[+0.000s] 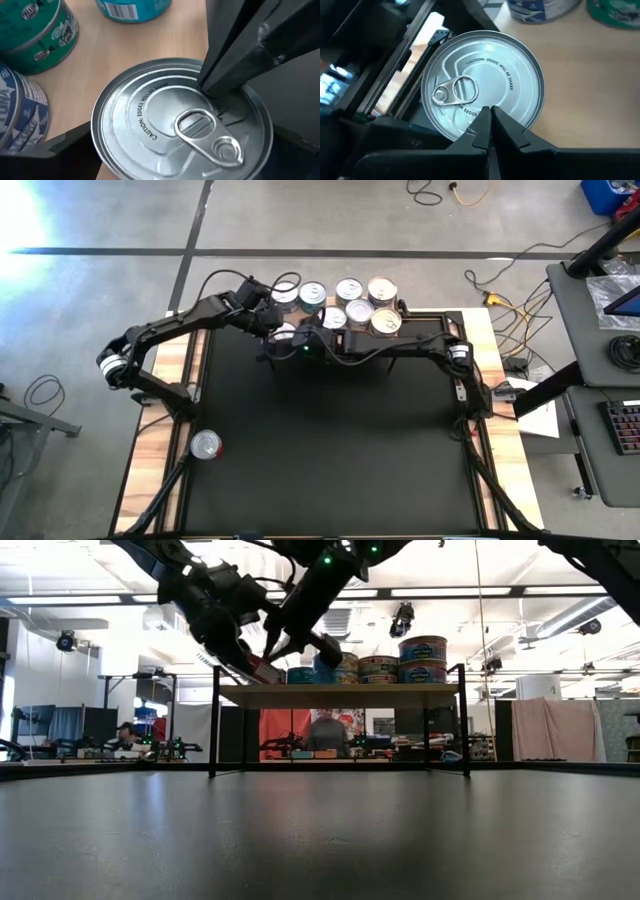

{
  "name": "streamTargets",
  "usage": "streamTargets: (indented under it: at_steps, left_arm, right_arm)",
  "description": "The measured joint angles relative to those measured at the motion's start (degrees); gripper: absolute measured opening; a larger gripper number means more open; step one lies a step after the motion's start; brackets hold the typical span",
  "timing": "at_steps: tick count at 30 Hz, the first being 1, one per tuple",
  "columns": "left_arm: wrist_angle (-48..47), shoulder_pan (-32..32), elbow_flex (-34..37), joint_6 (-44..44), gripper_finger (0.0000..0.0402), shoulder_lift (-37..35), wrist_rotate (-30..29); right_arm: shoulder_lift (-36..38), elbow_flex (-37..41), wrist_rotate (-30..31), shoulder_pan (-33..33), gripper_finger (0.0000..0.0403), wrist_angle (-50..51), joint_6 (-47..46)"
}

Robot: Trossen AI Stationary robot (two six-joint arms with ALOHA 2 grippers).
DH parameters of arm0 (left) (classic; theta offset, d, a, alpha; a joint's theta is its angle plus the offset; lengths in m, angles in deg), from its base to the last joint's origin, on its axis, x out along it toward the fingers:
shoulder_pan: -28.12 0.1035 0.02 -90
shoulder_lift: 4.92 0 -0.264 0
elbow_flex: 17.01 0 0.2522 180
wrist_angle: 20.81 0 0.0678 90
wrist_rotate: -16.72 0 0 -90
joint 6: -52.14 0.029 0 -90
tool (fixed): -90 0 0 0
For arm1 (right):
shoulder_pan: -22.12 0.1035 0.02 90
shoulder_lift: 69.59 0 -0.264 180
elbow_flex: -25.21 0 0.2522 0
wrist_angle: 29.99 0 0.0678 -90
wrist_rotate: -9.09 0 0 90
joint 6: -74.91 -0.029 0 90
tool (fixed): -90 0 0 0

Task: Stack canned seafood by type on shelf
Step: Put the top red tuna can on the shelf

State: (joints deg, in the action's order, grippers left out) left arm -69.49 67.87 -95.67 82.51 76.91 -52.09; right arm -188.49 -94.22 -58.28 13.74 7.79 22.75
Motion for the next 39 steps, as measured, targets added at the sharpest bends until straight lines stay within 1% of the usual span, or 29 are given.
streamTargets:
  at_steps: [7,12,13,15,18,19,22,23,25,28,30,33,34,37,39]
  left_arm:
    - [0.54,0.04,0.00,-0.44,0.0400,0.71,0.00]
    - [1.19,0.07,0.00,-0.91,0.0400,0.73,-0.72]
    - [0.97,0.07,0.00,-1.45,0.0400,0.73,-0.84]
    - [0.44,0.06,0.00,-2.37,0.0400,0.73,-0.87]
    - [-0.38,0.04,0.00,-2.44,0.0400,0.73,-0.87]
    - [-0.39,0.04,0.00,-2.43,0.0400,0.73,-0.92]
    - [0.63,0.00,0.00,-2.68,0.0400,0.73,-3.72]
    - [0.54,0.00,0.00,-2.75,0.0400,0.73,-3.93]
    - [0.42,-0.06,0.01,-3.06,0.0400,0.75,-3.96]
    - [0.46,-0.13,0.02,-3.02,0.0400,0.80,-4.11]
    - [0.51,-0.15,0.07,-3.13,0.0400,0.80,-4.13]
    - [0.59,-0.15,0.09,-4.00,0.0400,0.84,-4.22]
    - [0.59,-0.15,0.09,-4.40,0.0400,0.84,-4.75]
    - [1.15,-0.37,0.09,-6.81,0.0400,0.84,-8.40]
    - [1.45,-0.42,0.09,-7.93,0.0400,0.84,-8.63]
  right_arm:
    - [0.20,-6.30,1.81,0.34,0.0009,5.28,5.97]
    - [2.47,-8.89,0.61,1.46,0.0009,10.20,10.39]
    - [3.28,-9.30,-0.54,1.70,0.0009,10.45,12.98]
    - [5.17,-10.36,-5.74,2.24,0.0009,9.94,22.00]
    - [7.99,-12.34,-12.55,2.93,0.0009,12.93,40.96]
    - [8.61,-12.95,-13.82,2.98,0.0009,14.99,46.51]
    - [9.74,-13.81,-13.86,2.66,0.0009,18.63,59.07]
    - [9.75,-13.77,-13.02,2.31,0.0009,18.95,62.49]
    - [9.59,-12.66,-10.84,1.26,0.0009,17.92,68.40]
    - [7.66,-10.92,-10.27,-1.16,0.0009,14.25,75.30]
    - [5.88,-9.51,-12.89,-3.08,0.0009,11.21,77.60]
    - [3.94,-7.88,-18.83,-5.89,0.0009,5.12,78.20]
    - [3.52,-7.66,-19.76,-6.62,0.0009,3.25,78.41]
    - [2.57,-7.41,-20.01,-8.33,0.0009,-0.33,80.31]
    - [1.99,-7.41,-20.17,-9.18,0.0009,-0.84,80.35]
